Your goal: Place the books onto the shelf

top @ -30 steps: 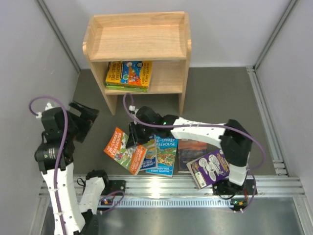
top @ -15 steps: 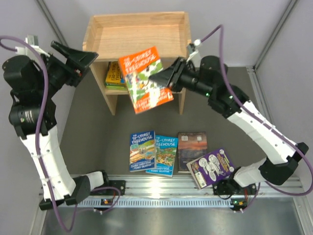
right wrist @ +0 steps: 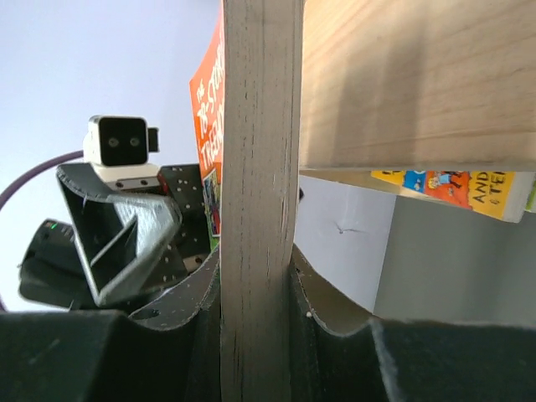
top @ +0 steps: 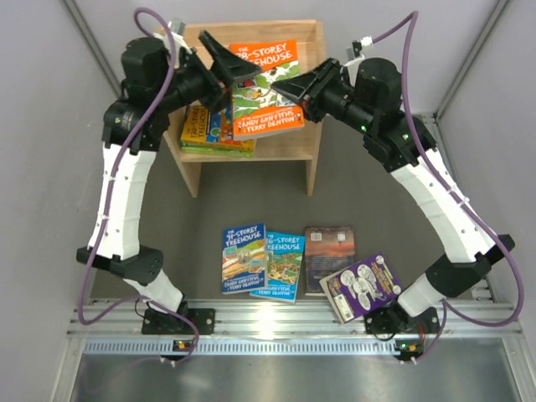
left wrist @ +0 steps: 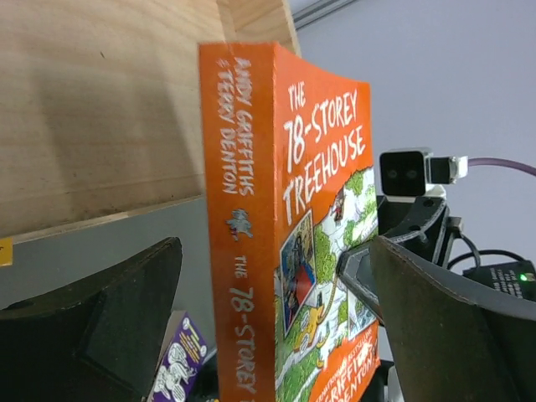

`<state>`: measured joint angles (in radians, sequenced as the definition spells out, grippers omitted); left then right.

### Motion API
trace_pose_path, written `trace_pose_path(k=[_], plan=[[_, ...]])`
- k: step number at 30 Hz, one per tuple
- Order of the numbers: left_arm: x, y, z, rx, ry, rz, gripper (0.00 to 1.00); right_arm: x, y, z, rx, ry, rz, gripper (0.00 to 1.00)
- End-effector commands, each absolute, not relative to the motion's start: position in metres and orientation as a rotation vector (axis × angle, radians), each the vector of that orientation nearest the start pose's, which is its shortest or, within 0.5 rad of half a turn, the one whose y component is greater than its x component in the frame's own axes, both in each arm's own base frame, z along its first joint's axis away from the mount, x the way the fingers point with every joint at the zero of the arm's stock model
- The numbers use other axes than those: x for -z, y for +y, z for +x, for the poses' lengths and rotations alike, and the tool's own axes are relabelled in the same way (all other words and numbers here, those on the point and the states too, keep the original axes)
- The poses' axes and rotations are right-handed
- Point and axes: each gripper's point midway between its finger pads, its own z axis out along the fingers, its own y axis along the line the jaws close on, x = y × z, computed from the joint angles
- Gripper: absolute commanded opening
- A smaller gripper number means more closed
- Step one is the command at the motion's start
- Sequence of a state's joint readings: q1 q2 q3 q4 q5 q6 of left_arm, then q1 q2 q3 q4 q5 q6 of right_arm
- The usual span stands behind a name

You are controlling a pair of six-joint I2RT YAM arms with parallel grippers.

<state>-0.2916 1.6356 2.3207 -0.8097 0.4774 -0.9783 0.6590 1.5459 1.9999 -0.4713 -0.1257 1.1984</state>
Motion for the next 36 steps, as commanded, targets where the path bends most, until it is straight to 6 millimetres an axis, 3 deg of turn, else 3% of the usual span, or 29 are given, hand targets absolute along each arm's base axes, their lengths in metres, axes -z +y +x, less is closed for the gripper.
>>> trace_pose_path(k=[1, 3, 4, 6, 8, 9, 10, 12, 13, 14, 17, 19, 20, 21, 24, 27, 30, 31, 32, 34, 35, 36], plan=[[-0.545, -0.235, 0.341, 1.305, 1.799, -0.239, 0.98, -0.566, 0.310, 0.315, -1.581, 1.648, 0.404, 0.00], [-0.540, -0.249, 0.336, 1.318, 1.818, -0.218, 0.89, -0.562, 0.309, 0.318, -1.574, 1.655, 0.421, 0.00], [-0.538, -0.253, 0.333, 1.325, 1.827, -0.212, 0.79, -0.558, 0.307, 0.321, -1.565, 1.663, 0.434, 0.00], [-0.534, -0.253, 0.334, 1.320, 1.837, -0.216, 0.46, -0.556, 0.306, 0.322, -1.560, 1.667, 0.444, 0.00], [-0.532, -0.250, 0.338, 1.290, 1.834, -0.226, 0.24, -0.554, 0.303, 0.323, -1.551, 1.668, 0.456, 0.00], [-0.534, -0.250, 0.339, 1.284, 1.824, -0.223, 0.05, -0.554, 0.302, 0.323, -1.549, 1.667, 0.459, 0.00], [-0.531, -0.250, 0.343, 1.274, 1.829, -0.224, 0.00, -0.552, 0.300, 0.324, -1.544, 1.667, 0.460, 0.00], [-0.530, -0.252, 0.348, 1.268, 1.820, -0.219, 0.00, -0.554, 0.297, 0.322, -1.542, 1.661, 0.458, 0.05], [-0.529, -0.254, 0.355, 1.264, 1.815, -0.213, 0.00, -0.553, 0.295, 0.322, -1.538, 1.663, 0.452, 0.17], [-0.529, -0.253, 0.360, 1.259, 1.804, -0.217, 0.00, -0.557, 0.292, 0.319, -1.539, 1.654, 0.441, 0.50], [-0.537, -0.249, 0.378, 1.264, 1.745, -0.223, 0.00, -0.562, 0.281, 0.311, -1.525, 1.637, 0.415, 0.83], [-0.538, -0.244, 0.396, 1.275, 1.729, -0.248, 0.00, -0.556, 0.272, 0.310, -1.493, 1.644, 0.408, 0.90], [-0.546, -0.242, 0.400, 1.292, 1.698, -0.241, 0.00, -0.564, 0.261, 0.301, -1.486, 1.619, 0.399, 0.91], [-0.539, -0.247, 0.411, 1.314, 1.713, -0.238, 0.00, -0.560, 0.253, 0.299, -1.453, 1.623, 0.401, 0.93], [-0.537, -0.254, 0.427, 1.359, 1.691, -0.222, 0.00, -0.562, 0.226, 0.286, -1.384, 1.594, 0.407, 0.95], [-0.531, -0.260, 0.441, 1.383, 1.685, -0.234, 0.00, -0.558, 0.216, 0.267, -1.374, 1.605, 0.379, 0.92], [-0.529, -0.266, 0.452, 1.419, 1.671, -0.243, 0.00, -0.546, 0.225, 0.256, -1.422, 1.646, 0.339, 0.74], [-0.527, -0.268, 0.454, 1.435, 1.671, -0.252, 0.00, -0.535, 0.233, 0.253, -1.436, 1.679, 0.325, 0.60], [-0.528, -0.270, 0.456, 1.447, 1.664, -0.254, 0.00, -0.538, 0.234, 0.248, -1.452, 1.657, 0.310, 0.53], [-0.525, -0.275, 0.464, 1.476, 1.659, -0.264, 0.00, -0.525, 0.241, 0.247, -1.450, 1.680, 0.321, 0.37], [-0.531, -0.278, 0.463, 1.492, 1.642, -0.245, 0.04, -0.524, 0.242, 0.245, -1.454, 1.676, 0.319, 0.32], [-0.526, -0.283, 0.468, 1.505, 1.651, -0.246, 0.19, -0.520, 0.244, 0.247, -1.446, 1.684, 0.322, 0.28]])
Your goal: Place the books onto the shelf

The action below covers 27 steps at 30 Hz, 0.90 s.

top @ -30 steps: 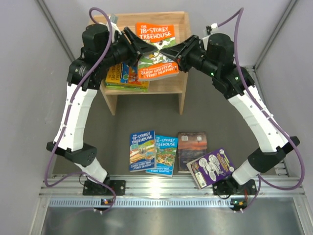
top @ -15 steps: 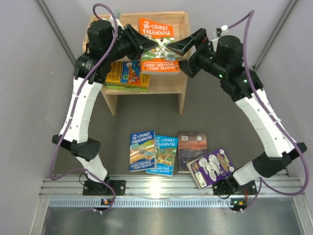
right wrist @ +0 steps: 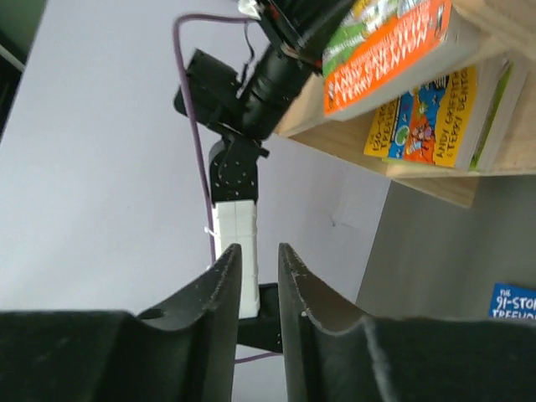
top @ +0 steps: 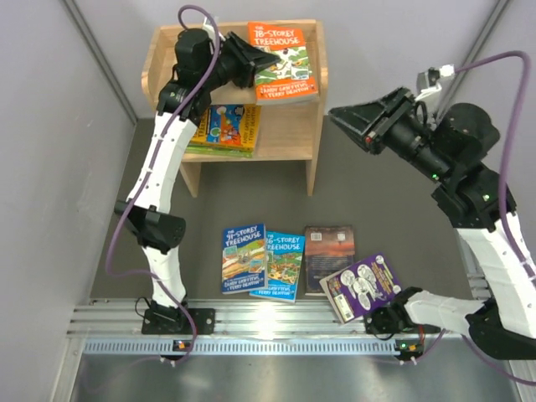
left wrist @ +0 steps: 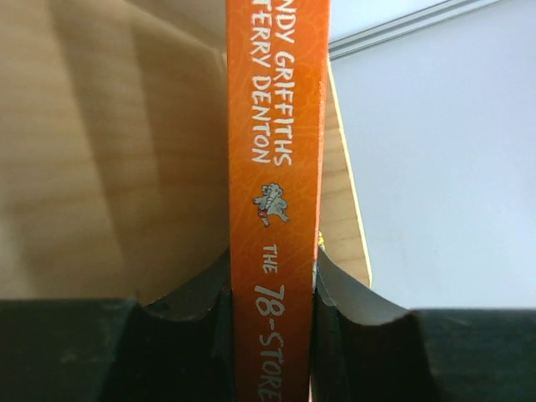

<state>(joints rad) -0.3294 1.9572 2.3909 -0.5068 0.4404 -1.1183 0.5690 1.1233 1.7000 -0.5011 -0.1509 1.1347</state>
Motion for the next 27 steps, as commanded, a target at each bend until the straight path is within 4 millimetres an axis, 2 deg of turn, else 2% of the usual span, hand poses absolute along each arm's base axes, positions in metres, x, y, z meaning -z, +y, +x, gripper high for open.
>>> trace_pose_path(k=[1, 2, 3, 5, 7, 8, 10, 11, 12, 17, 18, 19, 21, 23, 27], plan=[[-0.526, -0.286, 0.468, 1.513, 1.648, -0.237, 0.38, -0.519, 0.248, 0.244, -1.452, 1.691, 0.308, 0.22], [-0.528, -0.288, 0.468, 1.516, 1.644, -0.229, 0.74, -0.516, 0.252, 0.246, -1.448, 1.701, 0.305, 0.19], [-0.524, -0.290, 0.470, 1.513, 1.652, -0.227, 0.99, -0.516, 0.254, 0.247, -1.443, 1.704, 0.302, 0.17], [-0.516, -0.289, 0.472, 1.482, 1.678, -0.234, 0.99, -0.512, 0.262, 0.248, -1.446, 1.723, 0.288, 0.16], [-0.509, -0.280, 0.477, 1.359, 1.686, -0.220, 0.99, -0.509, 0.268, 0.248, -1.451, 1.738, 0.275, 0.16], [-0.498, -0.274, 0.479, 1.293, 1.721, -0.234, 0.99, -0.508, 0.271, 0.248, -1.452, 1.741, 0.273, 0.15], [-0.496, -0.257, 0.483, 1.125, 1.704, -0.210, 0.99, -0.505, 0.275, 0.248, -1.455, 1.749, 0.262, 0.15], [-0.489, -0.250, 0.484, 1.063, 1.725, -0.212, 0.99, -0.502, 0.277, 0.249, -1.453, 1.756, 0.263, 0.15], [-0.488, -0.238, 0.487, 0.957, 1.710, -0.201, 0.99, -0.501, 0.278, 0.249, -1.453, 1.760, 0.260, 0.16], [-0.489, -0.199, 0.496, 0.663, 1.671, -0.206, 0.99, -0.489, 0.287, 0.253, -1.455, 1.796, 0.248, 0.15], [-0.490, -0.199, 0.494, 0.587, 1.660, -0.158, 0.99, -0.486, 0.288, 0.254, -1.454, 1.805, 0.248, 0.15], [-0.488, -0.188, 0.500, 0.486, 1.647, -0.193, 0.99, -0.483, 0.292, 0.256, -1.455, 1.815, 0.246, 0.15], [-0.485, -0.190, 0.499, 0.370, 1.639, -0.145, 0.99, -0.479, 0.295, 0.257, -1.461, 1.828, 0.242, 0.15], [-0.482, -0.183, 0.504, 0.284, 1.629, -0.172, 0.99, -0.476, 0.299, 0.258, -1.466, 1.840, 0.237, 0.14], [-0.480, -0.182, 0.497, 0.210, 1.631, -0.183, 0.99, -0.467, 0.303, 0.260, -1.459, 1.863, 0.233, 0.14]])
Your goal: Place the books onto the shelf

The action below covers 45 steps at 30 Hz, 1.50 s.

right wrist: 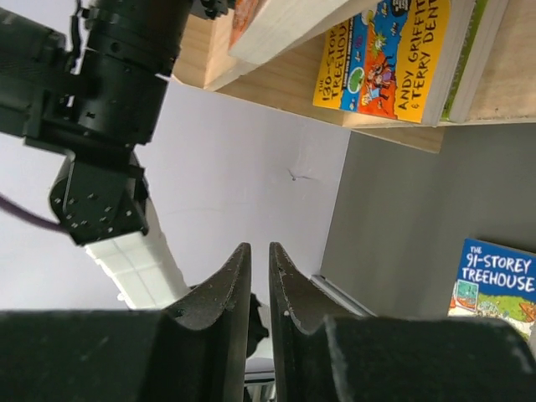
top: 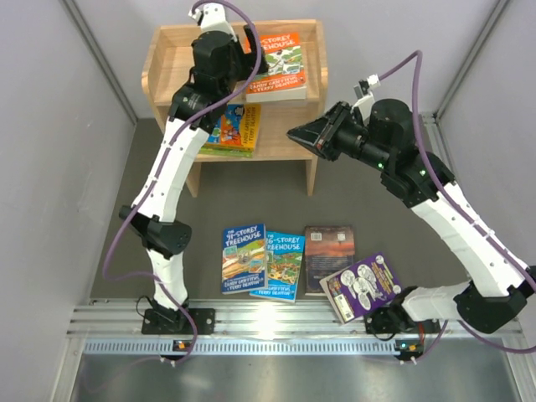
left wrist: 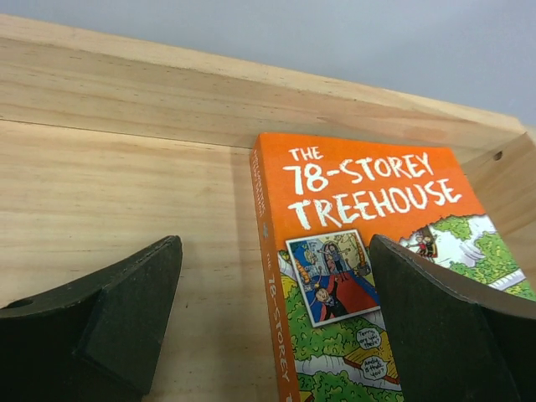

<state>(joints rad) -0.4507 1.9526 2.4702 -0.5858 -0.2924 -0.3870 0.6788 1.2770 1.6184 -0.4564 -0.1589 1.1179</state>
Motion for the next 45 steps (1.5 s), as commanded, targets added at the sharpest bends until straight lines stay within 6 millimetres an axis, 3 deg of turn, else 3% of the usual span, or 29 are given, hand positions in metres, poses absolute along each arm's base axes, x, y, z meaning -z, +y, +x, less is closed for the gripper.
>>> trace_pose_path(k=[1, 2, 7, 11, 15, 21, 25, 31, 34, 36, 37, 38, 39, 40, 41, 42, 44, 45], plan=[[-0.480, -0.183, 0.494, 0.201, 1.629, -0.179, 0.99, -0.464, 0.303, 0.261, -1.456, 1.870, 0.235, 0.14], [-0.486, -0.180, 0.488, 0.186, 1.616, -0.192, 0.99, -0.462, 0.303, 0.261, -1.453, 1.874, 0.235, 0.14], [-0.484, -0.206, 0.471, 0.166, 1.617, -0.128, 0.99, -0.446, 0.308, 0.265, -1.447, 1.910, 0.246, 0.13], [-0.468, -0.228, 0.478, 0.204, 1.648, -0.120, 0.98, -0.442, 0.311, 0.268, -1.446, 1.921, 0.239, 0.12], [-0.465, -0.248, 0.484, 0.236, 1.640, -0.112, 0.99, -0.439, 0.310, 0.269, -1.436, 1.927, 0.234, 0.12], [-0.467, -0.257, 0.501, 0.248, 1.590, -0.151, 0.99, -0.432, 0.304, 0.272, -1.416, 1.931, 0.248, 0.11], [-0.478, -0.262, 0.509, 0.282, 1.531, -0.177, 0.99, -0.436, 0.301, 0.282, -1.396, 1.914, 0.258, 0.11], [-0.518, -0.278, 0.507, 0.446, 1.398, -0.182, 0.99, -0.437, 0.306, 0.292, -1.391, 1.916, 0.237, 0.10], [-0.537, -0.269, 0.496, 0.457, 1.361, -0.193, 0.99, -0.432, 0.307, 0.290, -1.392, 1.930, 0.218, 0.09], [-0.564, -0.247, 0.476, 0.445, 1.314, -0.229, 0.99, -0.427, 0.305, 0.288, -1.370, 1.934, 0.186, 0.08], [-0.561, -0.239, 0.473, 0.415, 1.323, -0.244, 0.99, -0.428, 0.303, 0.283, -1.366, 1.927, 0.171, 0.08], [-0.583, -0.221, 0.453, 0.413, 1.286, -0.255, 0.99, -0.424, 0.300, 0.281, -1.351, 1.933, 0.160, 0.08], [-0.587, -0.215, 0.445, 0.409, 1.283, -0.263, 0.99, -0.414, 0.298, 0.280, -1.333, 1.950, 0.159, 0.08], [-0.574, -0.210, 0.442, 0.383, 1.323, -0.264, 0.99, -0.415, 0.294, 0.276, -1.330, 1.944, 0.150, 0.09], [-0.592, -0.196, 0.420, 0.410, 1.296, -0.283, 0.99, -0.411, 0.293, 0.273, -1.321, 1.949, 0.133, 0.10], [-0.590, -0.190, 0.412, 0.407, 1.308, -0.282, 0.99, -0.400, 0.294, 0.270, -1.317, 1.976, 0.115, 0.12], [-0.583, -0.173, 0.391, 0.394, 1.347, -0.293, 0.99, -0.386, 0.296, 0.262, -1.301, 2.000, 0.046, 0.29], [-0.570, -0.171, 0.388, 0.378, 1.385, -0.286, 0.99, -0.381, 0.304, 0.251, -1.340, 2.024, -0.029, 0.49]])
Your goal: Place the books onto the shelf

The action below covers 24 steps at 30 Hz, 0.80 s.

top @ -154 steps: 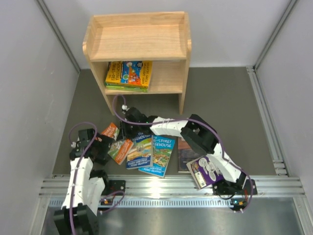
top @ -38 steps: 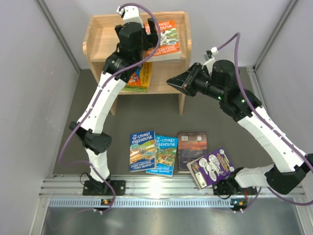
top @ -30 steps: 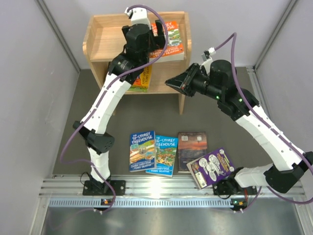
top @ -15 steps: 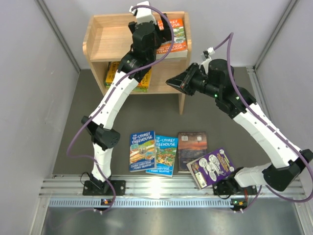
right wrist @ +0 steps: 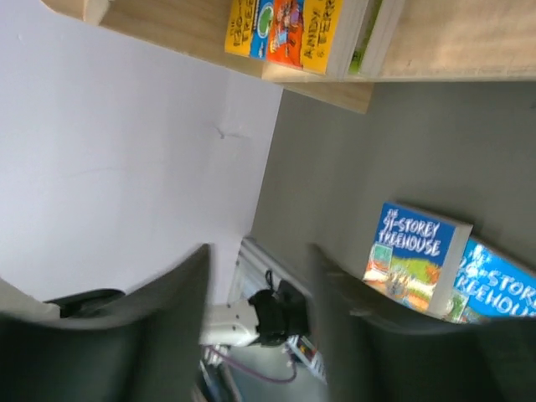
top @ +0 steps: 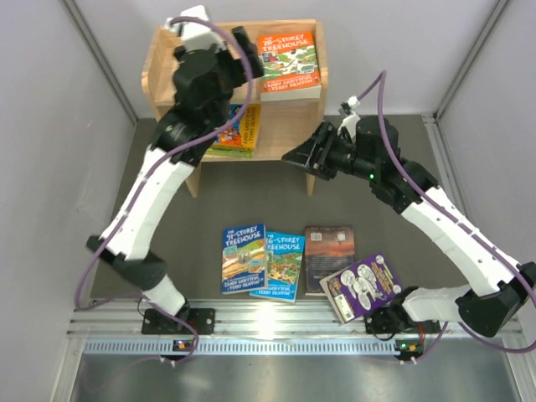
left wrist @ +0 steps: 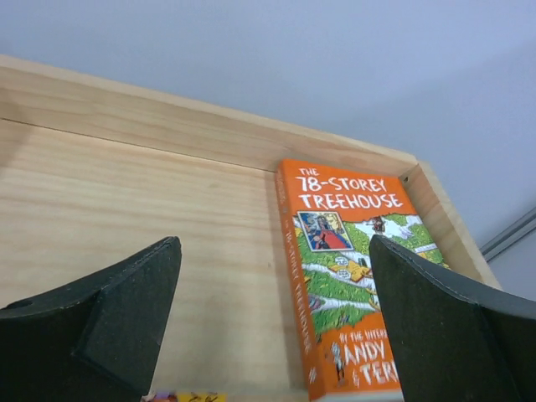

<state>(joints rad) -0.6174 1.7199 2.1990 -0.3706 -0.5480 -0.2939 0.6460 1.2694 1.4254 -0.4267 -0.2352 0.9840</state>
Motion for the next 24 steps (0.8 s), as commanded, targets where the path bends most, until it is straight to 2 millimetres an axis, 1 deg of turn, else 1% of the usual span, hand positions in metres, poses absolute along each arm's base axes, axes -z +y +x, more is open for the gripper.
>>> trace_pose_path(k=[1, 2, 3, 4, 5, 6, 7, 8, 9, 10, 11, 12, 13, 14, 15, 16, 17, 18, 19, 20, 21, 22, 23, 24], plan=[[-0.566, -0.165, 0.381, 0.362, 1.403, -0.286, 0.99, -0.372, 0.309, 0.246, -1.352, 2.051, -0.071, 0.60], [-0.559, -0.150, 0.365, 0.326, 1.443, -0.294, 0.99, -0.355, 0.313, 0.238, -1.352, 2.096, -0.120, 0.71], [-0.551, -0.142, 0.358, 0.305, 1.470, -0.306, 0.99, -0.341, 0.320, 0.225, -1.381, 2.153, -0.176, 0.79], [-0.531, -0.137, 0.354, 0.269, 1.529, -0.302, 0.99, -0.326, 0.324, 0.219, -1.381, 2.196, -0.196, 0.89], [-0.522, -0.124, 0.336, 0.266, 1.566, -0.323, 0.99, -0.300, 0.326, 0.211, -1.373, 2.268, -0.206, 0.93], [-0.494, -0.123, 0.332, 0.242, 1.636, -0.315, 0.99, -0.287, 0.330, 0.202, -1.376, 2.308, -0.225, 0.95], [-0.491, -0.113, 0.312, 0.269, 1.643, -0.326, 0.99, -0.275, 0.334, 0.198, -1.380, 2.337, -0.220, 1.00], [-0.469, -0.113, 0.304, 0.290, 1.701, -0.344, 0.99, -0.249, 0.332, 0.192, -1.353, 2.403, -0.203, 1.00], [-0.451, -0.117, 0.296, 0.324, 1.751, -0.332, 0.99, -0.235, 0.334, 0.189, -1.326, 2.436, -0.186, 1.00], [-0.418, -0.116, 0.284, 0.333, 1.820, -0.332, 0.99, -0.228, 0.339, 0.191, -1.348, 2.426, -0.166, 1.00], [-0.398, -0.119, 0.277, 0.376, 1.867, -0.383, 0.99, -0.206, 0.339, 0.186, -1.334, 2.471, -0.143, 1.00], [-0.349, -0.128, 0.269, 0.382, 1.992, -0.362, 0.99, -0.199, 0.343, 0.184, -1.347, 2.477, -0.139, 0.99], [-0.336, -0.127, 0.256, 0.424, 2.017, -0.376, 0.99, -0.187, 0.347, 0.186, -1.350, 2.499, -0.112, 1.00], [-0.318, -0.131, 0.249, 0.468, 2.055, -0.421, 0.99, -0.183, 0.352, 0.188, -1.365, 2.483, -0.116, 1.00], [-0.270, -0.136, 0.240, 0.457, 2.155, -0.408, 0.99, -0.178, 0.356, 0.188, -1.361, 2.494, -0.118, 1.00], [-0.254, -0.142, 0.227, 0.517, 2.205, -0.393, 0.99, -0.166, 0.359, 0.190, -1.342, 2.522, -0.109, 1.00], [-0.235, -0.144, 0.220, 0.535, 2.253, -0.430, 0.99, -0.165, 0.364, 0.194, -1.345, 2.515, -0.112, 1.00], [-0.195, -0.141, 0.207, 0.498, 2.342, -0.449, 0.99, -0.161, 0.367, 0.194, -1.339, 2.522, -0.118, 1.00], [-0.186, -0.142, 0.199, 0.539, 2.360, -0.469, 0.99, -0.150, 0.371, 0.196, -1.322, 2.545, -0.120, 1.00], [-0.176, -0.144, 0.194, 0.572, 2.372, -0.503, 0.99, -0.150, 0.376, 0.197, -1.327, 2.541, -0.134, 1.00], [-0.155, -0.143, 0.187, 0.570, 2.411, -0.512, 0.99, -0.147, 0.379, 0.198, -1.324, 2.549, -0.142, 1.00], [-0.154, -0.145, 0.183, 0.609, 2.405, -0.519, 0.99, -0.137, 0.381, 0.198, -1.307, 2.574, -0.144, 1.00], [-0.151, -0.149, 0.182, 0.650, 2.405, -0.535, 0.99, -0.136, 0.384, 0.199, -1.303, 2.574, -0.154, 1.00], [-0.138, -0.148, 0.178, 0.645, 2.432, -0.542, 0.99, -0.130, 0.385, 0.199, -1.284, 2.584, -0.153, 1.00]])
